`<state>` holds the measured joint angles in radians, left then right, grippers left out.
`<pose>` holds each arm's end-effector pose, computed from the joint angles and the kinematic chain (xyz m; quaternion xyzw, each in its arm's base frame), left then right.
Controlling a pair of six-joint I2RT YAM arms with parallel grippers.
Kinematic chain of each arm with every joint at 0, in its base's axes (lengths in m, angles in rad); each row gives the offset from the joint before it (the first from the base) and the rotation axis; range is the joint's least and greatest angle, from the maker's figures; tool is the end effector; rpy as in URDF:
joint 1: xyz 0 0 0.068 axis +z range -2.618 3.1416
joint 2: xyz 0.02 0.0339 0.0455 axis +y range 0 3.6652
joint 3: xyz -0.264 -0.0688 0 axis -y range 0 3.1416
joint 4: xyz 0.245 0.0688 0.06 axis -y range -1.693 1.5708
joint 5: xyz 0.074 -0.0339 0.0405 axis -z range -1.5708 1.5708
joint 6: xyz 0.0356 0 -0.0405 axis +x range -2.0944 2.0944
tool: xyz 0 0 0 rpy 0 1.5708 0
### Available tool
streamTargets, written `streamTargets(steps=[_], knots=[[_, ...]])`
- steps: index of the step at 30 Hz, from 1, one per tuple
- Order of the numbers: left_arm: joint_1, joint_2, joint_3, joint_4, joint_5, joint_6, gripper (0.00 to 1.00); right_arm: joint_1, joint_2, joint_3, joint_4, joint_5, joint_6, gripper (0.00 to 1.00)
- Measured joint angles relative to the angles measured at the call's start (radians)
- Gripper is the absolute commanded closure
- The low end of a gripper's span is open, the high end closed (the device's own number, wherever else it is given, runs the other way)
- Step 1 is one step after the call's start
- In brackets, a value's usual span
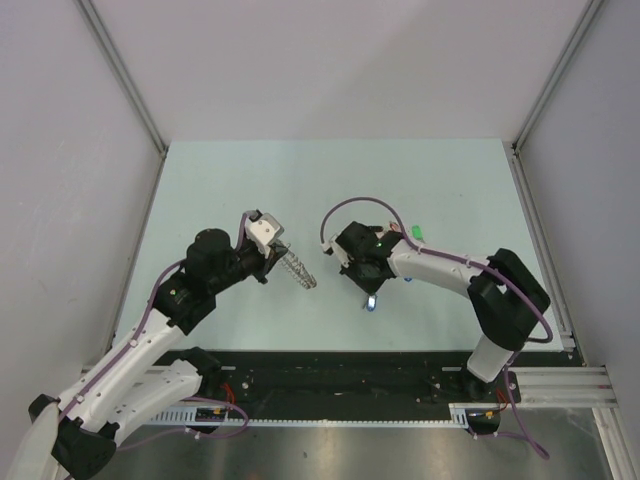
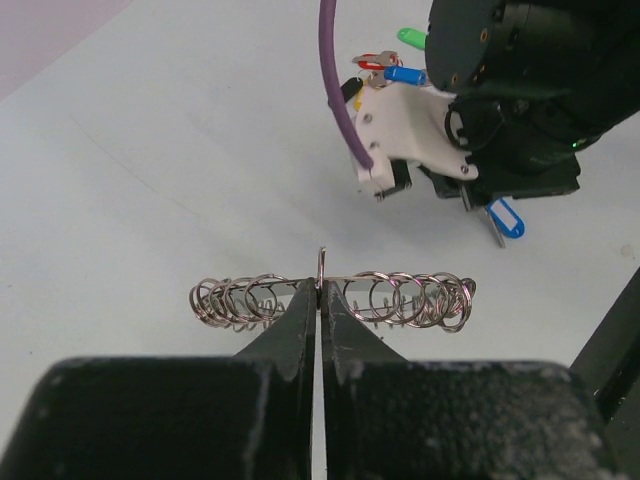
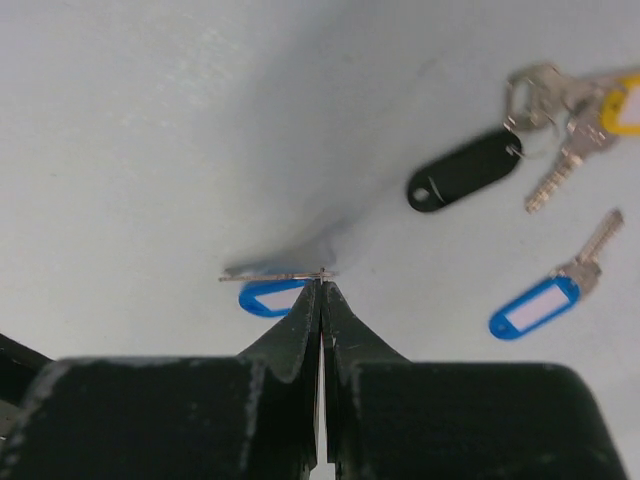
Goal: Put the keys on the keyring
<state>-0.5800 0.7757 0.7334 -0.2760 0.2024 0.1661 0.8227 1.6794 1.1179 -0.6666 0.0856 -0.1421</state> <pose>0.1485 -0.1059 0.3139 0.3489 0.7291 -0.1999 0.5538 0.2231 0.2360 0.1932 -0.4502 0.8755 0.0171 0.1747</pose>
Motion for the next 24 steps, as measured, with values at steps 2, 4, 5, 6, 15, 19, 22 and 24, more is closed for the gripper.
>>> streamTargets(steps=[2,4,5,6,15,19,22,24], knots=[[0.0,0.0,0.0,0.0,-0.001,0.0,1.0,0.021,0.024,0.007,0.023,-0.021,-0.009,1.0],[0.0,0.0,0.0,0.0,-0.002,0.0,1.0,0.036,0.04,0.01,0.041,-0.036,-0.012,1.0],[0.0,0.0,0.0,0.0,-0.002,0.0,1.0,0.042,0.048,0.011,0.051,-0.043,-0.013,1.0],[0.0,0.0,0.0,0.0,-0.002,0.0,1.0,0.045,0.055,0.011,0.061,-0.05,-0.014,1.0],[0.0,0.0,0.0,0.0,-0.005,0.0,1.0,0.058,0.084,0.02,0.128,-0.087,-0.014,0.81],[0.0,0.0,0.0,-0.002,-0.01,0.0,1.0,0.055,0.084,0.023,0.149,-0.092,0.002,0.7],[0.0,0.0,0.0,-0.004,-0.011,0.0,1.0,0.044,0.069,0.022,0.154,-0.099,0.019,0.68],[0.0,0.0,0.0,-0.004,-0.013,0.0,1.0,0.034,0.042,0.009,0.172,-0.102,0.031,0.66]])
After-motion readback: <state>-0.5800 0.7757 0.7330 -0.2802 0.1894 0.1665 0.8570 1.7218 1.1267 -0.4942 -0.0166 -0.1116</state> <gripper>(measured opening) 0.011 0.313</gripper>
